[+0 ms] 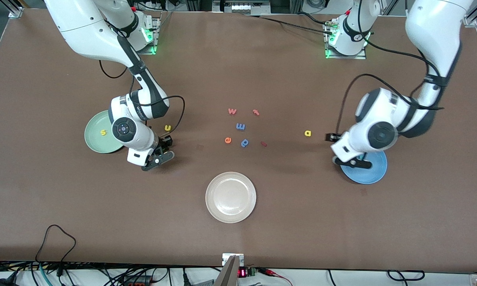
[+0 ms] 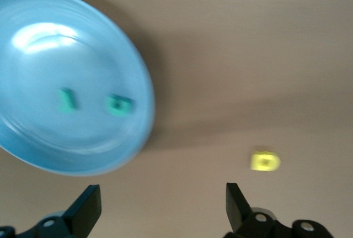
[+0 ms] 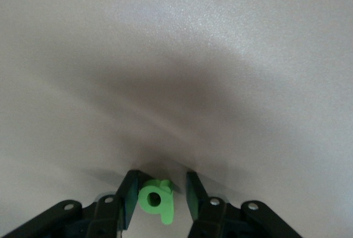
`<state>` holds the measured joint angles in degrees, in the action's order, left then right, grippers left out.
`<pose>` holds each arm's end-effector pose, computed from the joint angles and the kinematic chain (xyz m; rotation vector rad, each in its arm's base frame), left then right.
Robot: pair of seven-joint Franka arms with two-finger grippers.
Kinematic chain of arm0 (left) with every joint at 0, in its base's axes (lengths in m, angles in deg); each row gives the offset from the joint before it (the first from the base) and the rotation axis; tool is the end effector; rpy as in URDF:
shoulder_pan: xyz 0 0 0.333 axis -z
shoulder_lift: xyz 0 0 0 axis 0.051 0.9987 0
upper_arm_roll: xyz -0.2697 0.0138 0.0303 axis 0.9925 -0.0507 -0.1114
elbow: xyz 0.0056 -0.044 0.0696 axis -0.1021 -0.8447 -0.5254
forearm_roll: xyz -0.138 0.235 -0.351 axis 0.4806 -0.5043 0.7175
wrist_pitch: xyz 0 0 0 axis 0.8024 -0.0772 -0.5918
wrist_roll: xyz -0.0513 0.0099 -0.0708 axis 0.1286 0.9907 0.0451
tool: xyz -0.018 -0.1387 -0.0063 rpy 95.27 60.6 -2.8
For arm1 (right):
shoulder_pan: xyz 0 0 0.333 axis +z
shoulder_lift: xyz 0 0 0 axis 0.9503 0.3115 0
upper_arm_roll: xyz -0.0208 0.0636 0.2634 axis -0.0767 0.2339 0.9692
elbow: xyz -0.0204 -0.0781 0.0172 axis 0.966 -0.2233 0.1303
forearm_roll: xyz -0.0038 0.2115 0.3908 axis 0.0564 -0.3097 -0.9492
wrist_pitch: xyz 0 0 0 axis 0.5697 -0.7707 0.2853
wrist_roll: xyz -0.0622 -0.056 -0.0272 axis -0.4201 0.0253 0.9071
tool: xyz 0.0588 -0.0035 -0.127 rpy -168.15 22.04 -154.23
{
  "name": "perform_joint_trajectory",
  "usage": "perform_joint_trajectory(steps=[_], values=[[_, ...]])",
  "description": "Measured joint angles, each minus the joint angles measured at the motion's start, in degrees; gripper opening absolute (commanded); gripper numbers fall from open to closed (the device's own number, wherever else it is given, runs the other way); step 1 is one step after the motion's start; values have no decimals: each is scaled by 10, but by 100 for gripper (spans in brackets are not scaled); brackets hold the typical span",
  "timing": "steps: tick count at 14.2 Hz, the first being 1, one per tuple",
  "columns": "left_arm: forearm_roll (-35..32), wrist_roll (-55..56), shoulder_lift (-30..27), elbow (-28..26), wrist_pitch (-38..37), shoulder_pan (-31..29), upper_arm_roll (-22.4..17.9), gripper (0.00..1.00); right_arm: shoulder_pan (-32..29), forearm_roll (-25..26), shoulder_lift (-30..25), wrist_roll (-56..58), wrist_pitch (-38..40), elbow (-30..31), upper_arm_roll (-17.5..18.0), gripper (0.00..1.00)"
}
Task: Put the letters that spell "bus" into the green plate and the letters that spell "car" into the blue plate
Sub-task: 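Drop the c on the blue plate while the right gripper carries the q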
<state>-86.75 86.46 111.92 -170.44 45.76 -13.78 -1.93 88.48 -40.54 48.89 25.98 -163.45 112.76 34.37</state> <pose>0.5872 -0.1870 0.1644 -3.0361 0.1234 0.4571 0.5903 0.2055 0.0638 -3.0227 -0.7789 0.1682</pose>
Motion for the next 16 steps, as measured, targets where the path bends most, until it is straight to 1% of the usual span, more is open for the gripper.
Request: perform_joint_trajectory(steps=[1,2,4,5,7,8,10,12,14,16], values=[[0,37,1,-10,9,7,16,100,0,0,0,0,0,0,0,26],[0,62,2,-26,36,14,25,100,0,0,0,0,1,0,0,20],[0,91,4,-72,107,26,31,100,1,0,-4,0,6,0,1,13],[0,99,7,-90,129,28,32,100,1,0,-3,0,6,0,1,9],[0,111,12,-111,158,32,32,98,1,0,-3,0,6,0,1,9],[0,121,15,-121,180,35,32,95,0,0,-4,0,6,0,0,9],[0,129,17,-142,215,39,32,78,0,0,-5,0,11,-1,-4,9],[-20,131,17,-151,222,39,30,75,-8,0,-16,0,30,-4,-15,9],[-60,139,22,-153,224,35,28,68,-33,0,-39,14,73,-10,-23,9],[-77,139,30,-153,229,31,26,62,-78,0,-66,44,117,-10,-27,9]])
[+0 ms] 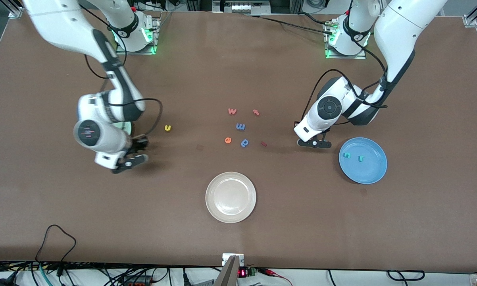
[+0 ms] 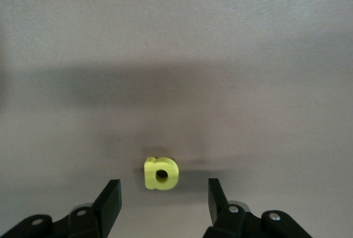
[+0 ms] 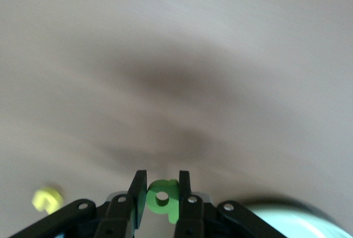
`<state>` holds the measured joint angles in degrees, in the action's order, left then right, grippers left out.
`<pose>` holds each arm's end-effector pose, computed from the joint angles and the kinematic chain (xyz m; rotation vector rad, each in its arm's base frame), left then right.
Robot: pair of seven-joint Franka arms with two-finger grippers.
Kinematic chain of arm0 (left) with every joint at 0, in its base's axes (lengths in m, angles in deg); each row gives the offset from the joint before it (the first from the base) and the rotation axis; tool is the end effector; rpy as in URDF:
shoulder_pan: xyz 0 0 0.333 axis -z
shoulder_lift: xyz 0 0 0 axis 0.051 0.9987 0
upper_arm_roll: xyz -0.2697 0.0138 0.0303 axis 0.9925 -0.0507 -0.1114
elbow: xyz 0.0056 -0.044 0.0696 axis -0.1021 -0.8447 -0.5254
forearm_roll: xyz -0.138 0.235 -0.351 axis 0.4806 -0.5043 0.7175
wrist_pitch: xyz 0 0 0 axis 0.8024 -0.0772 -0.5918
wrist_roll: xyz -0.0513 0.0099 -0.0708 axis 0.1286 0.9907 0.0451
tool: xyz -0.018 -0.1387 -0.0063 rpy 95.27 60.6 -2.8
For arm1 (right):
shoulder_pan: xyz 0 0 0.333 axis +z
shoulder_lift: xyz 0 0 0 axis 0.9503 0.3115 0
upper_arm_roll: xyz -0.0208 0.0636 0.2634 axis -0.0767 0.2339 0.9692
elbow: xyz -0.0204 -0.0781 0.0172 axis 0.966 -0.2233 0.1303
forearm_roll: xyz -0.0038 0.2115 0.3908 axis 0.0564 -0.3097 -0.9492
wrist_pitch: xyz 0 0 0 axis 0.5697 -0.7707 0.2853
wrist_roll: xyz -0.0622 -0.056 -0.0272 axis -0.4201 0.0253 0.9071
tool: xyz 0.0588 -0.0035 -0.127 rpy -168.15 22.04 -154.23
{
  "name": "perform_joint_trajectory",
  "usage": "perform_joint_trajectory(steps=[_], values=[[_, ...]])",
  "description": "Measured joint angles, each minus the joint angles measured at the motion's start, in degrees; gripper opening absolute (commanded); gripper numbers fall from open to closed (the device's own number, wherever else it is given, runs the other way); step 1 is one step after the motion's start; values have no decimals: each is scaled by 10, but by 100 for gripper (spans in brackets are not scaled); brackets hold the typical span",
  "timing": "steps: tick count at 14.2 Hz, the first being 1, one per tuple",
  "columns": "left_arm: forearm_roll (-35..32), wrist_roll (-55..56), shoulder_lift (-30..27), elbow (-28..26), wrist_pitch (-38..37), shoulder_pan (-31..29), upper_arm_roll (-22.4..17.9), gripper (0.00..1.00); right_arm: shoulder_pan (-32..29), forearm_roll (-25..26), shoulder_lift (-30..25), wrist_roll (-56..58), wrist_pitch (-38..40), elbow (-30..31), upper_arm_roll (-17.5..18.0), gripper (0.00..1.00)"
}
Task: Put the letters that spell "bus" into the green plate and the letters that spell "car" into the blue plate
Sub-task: 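Drop the c on the blue plate while the right gripper carries the q, then place the q on the green plate while the left gripper places the d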
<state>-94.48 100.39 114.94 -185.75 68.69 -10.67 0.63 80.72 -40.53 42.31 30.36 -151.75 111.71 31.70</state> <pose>0.4961 -0.2577 0.0632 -3.0809 0.1253 0.2801 0.6220 0.0940 0.1294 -3.0588 -0.6286 0.2780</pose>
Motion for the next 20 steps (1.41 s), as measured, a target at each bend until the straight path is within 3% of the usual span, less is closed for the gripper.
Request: perform_joint_trajectory(steps=[2,3,4,6,8,12,17,20], values=[[-6,0,7,0,4,0,-1,56,-50,0,-15,30,38,1,-1,11],[-6,0,9,0,7,0,-1,51,-75,0,-16,45,51,2,-1,17],[-7,0,11,0,9,0,-1,48,-92,0,-15,55,58,4,-1,34],[-7,0,12,0,13,0,0,28,-111,0,-9,60,62,10,-1,73],[-7,0,12,1,16,0,4,9,-112,0,1,60,62,12,1,94],[-8,0,10,9,-1,-2,3,10,-107,0,-4,55,62,7,12,95],[-10,-41,-19,117,-220,-20,2,12,-40,-1,-47,-67,80,0,26,94],[-15,-123,-26,159,-268,-64,-3,14,24,-2,-59,-158,93,0,29,90]])
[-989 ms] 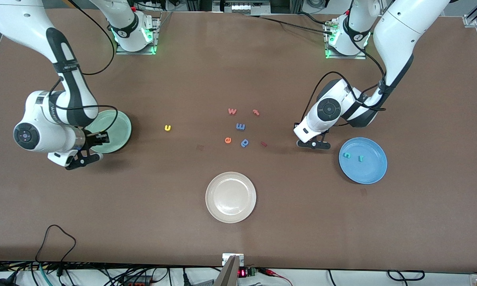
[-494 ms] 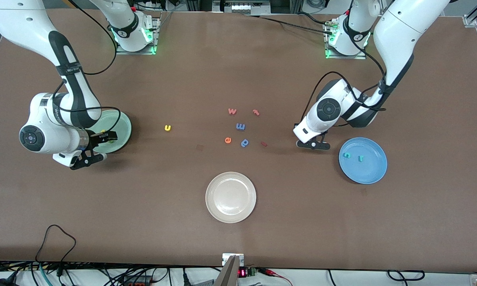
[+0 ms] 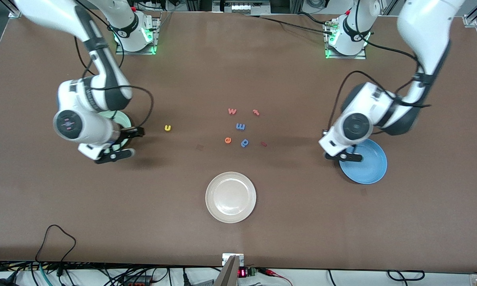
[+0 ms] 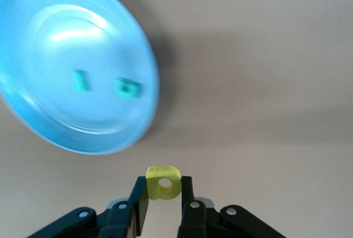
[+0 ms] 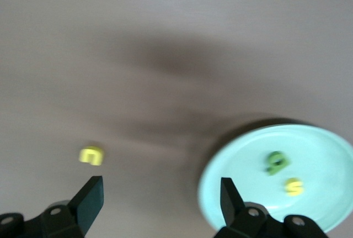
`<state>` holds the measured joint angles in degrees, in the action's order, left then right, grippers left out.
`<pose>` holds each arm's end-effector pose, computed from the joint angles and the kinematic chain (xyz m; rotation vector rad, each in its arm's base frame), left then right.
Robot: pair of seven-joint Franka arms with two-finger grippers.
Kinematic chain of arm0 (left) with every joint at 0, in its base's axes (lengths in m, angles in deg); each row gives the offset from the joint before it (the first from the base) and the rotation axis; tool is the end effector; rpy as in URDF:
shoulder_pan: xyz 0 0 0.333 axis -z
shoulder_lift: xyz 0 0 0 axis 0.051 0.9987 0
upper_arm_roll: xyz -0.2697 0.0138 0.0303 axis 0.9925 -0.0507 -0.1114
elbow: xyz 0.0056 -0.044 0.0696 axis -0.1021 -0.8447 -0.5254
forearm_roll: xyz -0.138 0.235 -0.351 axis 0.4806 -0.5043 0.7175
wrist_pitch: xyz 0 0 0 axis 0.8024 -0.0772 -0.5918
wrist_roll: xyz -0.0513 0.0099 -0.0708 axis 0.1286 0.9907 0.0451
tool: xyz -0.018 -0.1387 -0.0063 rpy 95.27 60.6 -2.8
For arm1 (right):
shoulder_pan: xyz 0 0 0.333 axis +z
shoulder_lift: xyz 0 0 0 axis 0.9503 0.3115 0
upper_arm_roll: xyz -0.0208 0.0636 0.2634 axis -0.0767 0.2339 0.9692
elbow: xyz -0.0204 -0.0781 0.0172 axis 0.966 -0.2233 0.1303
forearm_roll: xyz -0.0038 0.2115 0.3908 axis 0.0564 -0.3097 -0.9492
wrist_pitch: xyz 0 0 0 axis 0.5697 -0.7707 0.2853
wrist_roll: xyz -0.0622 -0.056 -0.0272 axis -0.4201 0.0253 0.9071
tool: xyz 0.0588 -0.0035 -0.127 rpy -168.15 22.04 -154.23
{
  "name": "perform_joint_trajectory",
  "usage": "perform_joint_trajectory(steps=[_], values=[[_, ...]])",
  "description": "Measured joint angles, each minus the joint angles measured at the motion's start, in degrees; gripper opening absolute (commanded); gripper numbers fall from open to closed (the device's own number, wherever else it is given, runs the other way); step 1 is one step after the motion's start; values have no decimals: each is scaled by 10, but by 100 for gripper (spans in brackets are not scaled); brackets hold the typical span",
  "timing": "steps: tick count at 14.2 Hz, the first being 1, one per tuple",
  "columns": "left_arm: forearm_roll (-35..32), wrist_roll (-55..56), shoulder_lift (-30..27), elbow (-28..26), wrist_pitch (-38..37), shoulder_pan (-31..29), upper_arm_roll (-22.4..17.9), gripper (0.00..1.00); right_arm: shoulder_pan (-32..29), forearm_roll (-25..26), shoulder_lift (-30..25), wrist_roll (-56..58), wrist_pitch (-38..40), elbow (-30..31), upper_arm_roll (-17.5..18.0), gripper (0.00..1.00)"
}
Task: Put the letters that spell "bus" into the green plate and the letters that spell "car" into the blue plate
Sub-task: 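Place the q on the green plate while the left gripper places the d, then grasp the yellow n with the right gripper while the left gripper withdraws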
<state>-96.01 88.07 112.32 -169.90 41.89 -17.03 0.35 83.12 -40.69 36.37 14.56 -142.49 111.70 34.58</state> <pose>0.5920 -0.1580 0.1676 -2.9014 0.1626 0.4316 0.6040 0.1499 0.1854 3.0896 0.3390 -0.3678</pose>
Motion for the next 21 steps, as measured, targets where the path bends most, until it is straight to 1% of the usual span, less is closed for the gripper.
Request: perform_joint_trajectory(steps=[1,2,3,4,5,7,9,11,13,15,18,21], values=[[-14,-25,2,1,2,-23,-1,19,16,0,0,-25,0,0,0,88],[-26,-43,8,1,11,-46,-2,32,29,0,0,-50,-1,1,1,86],[-31,-54,18,1,22,-63,-2,80,41,0,1,-73,-5,3,1,84],[-33,-60,29,1,32,-74,-2,100,54,0,3,-98,-11,5,1,82],[-34,-60,39,1,38,-77,-2,100,68,0,7,-125,-20,7,1,78],[-36,-60,46,2,42,-76,1,100,92,0,18,-172,-60,24,1,75],[-36,-60,44,17,39,-75,7,100,105,0,25,-186,-105,52,1,74],[-36,-82,39,45,19,-74,11,100,108,0,26,-188,-146,86,1,73],[-36,-125,35,91,-27,-74,13,100,107,0,25,-188,-185,117,-1,72],[-27,-156,30,150,-90,-74,17,100,107,0,24,-188,-207,140,-2,71],[-12,-172,23,228,-177,-74,31,100,107,0,22,-188,-218,155,-2,69],[-1,-187,18,285,-244,-73,46,100,107,0,22,-188,-225,166,-2,69]])
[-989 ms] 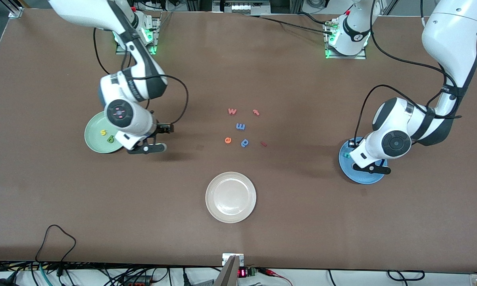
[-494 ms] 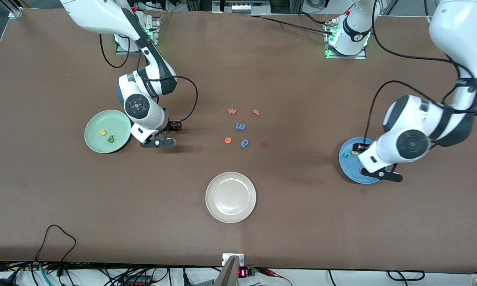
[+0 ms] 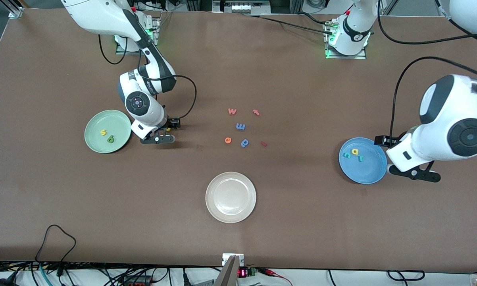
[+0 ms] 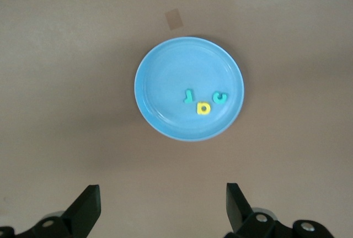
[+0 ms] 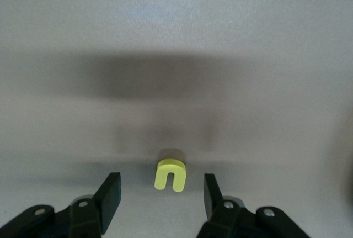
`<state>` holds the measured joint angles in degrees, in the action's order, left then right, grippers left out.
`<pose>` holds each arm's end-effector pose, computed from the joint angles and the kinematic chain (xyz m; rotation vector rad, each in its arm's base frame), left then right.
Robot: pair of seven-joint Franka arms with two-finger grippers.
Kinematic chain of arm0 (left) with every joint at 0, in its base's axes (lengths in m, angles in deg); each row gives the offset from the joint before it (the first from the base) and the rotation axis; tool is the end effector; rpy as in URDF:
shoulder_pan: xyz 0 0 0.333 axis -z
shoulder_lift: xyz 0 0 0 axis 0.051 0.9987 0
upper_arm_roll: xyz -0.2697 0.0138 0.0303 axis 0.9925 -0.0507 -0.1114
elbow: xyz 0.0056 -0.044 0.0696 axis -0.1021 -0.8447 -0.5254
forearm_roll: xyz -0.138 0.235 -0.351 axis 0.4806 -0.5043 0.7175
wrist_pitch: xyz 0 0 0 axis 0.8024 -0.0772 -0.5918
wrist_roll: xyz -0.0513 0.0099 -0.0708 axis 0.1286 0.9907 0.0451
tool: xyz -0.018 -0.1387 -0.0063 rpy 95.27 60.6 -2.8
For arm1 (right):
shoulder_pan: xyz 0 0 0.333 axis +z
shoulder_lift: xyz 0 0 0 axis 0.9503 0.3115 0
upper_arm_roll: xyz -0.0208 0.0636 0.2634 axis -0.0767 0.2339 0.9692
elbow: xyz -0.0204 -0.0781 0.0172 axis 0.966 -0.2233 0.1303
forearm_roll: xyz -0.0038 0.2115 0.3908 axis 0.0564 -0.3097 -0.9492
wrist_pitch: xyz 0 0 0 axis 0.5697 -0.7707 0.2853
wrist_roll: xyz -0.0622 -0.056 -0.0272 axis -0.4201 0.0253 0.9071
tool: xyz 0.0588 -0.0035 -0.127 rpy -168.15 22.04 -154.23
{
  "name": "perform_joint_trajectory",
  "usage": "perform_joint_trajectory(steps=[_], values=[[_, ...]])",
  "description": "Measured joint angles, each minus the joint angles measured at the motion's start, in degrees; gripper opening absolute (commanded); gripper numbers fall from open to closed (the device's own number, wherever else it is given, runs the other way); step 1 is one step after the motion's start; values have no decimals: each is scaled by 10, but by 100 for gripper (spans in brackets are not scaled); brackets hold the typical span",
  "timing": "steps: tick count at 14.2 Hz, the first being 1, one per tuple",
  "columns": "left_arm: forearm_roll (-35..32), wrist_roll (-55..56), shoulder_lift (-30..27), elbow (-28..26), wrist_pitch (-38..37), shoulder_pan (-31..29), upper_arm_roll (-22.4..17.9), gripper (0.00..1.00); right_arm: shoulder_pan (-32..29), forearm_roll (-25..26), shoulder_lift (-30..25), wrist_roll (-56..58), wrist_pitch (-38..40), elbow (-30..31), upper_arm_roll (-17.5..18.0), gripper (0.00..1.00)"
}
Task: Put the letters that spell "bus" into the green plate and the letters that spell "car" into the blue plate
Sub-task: 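Grasp the yellow n with the right gripper while the left gripper withdraws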
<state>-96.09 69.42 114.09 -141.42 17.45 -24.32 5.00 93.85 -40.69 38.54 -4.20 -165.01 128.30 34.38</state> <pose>0.6782 -0.0641 0.3674 -2.9576 0.2984 0.4301 0.5014 0.2304 0.0678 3.0825 0.1132 -0.2539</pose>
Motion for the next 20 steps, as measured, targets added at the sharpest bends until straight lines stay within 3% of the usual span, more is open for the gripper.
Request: perform_joint_trajectory(steps=[3,4,8,12,16,20], values=[[56,-32,-34,27,-34,1,-16,100,0,0,0,0,-24,19,0,65],[86,-39,-51,27,-41,10,-46,100,0,0,0,0,-29,23,0,64],[172,-80,-101,23,-47,111,-230,100,0,0,0,0,-30,27,0,60],[224,-80,-172,-29,-15,189,-351,100,0,0,0,0,-30,27,0,54],[236,-83,-266,-141,69,199,-385,100,0,0,0,0,-31,27,0,54],[236,-83,-286,-169,70,206,-384,100,0,0,0,0,-35,27,0,54]])
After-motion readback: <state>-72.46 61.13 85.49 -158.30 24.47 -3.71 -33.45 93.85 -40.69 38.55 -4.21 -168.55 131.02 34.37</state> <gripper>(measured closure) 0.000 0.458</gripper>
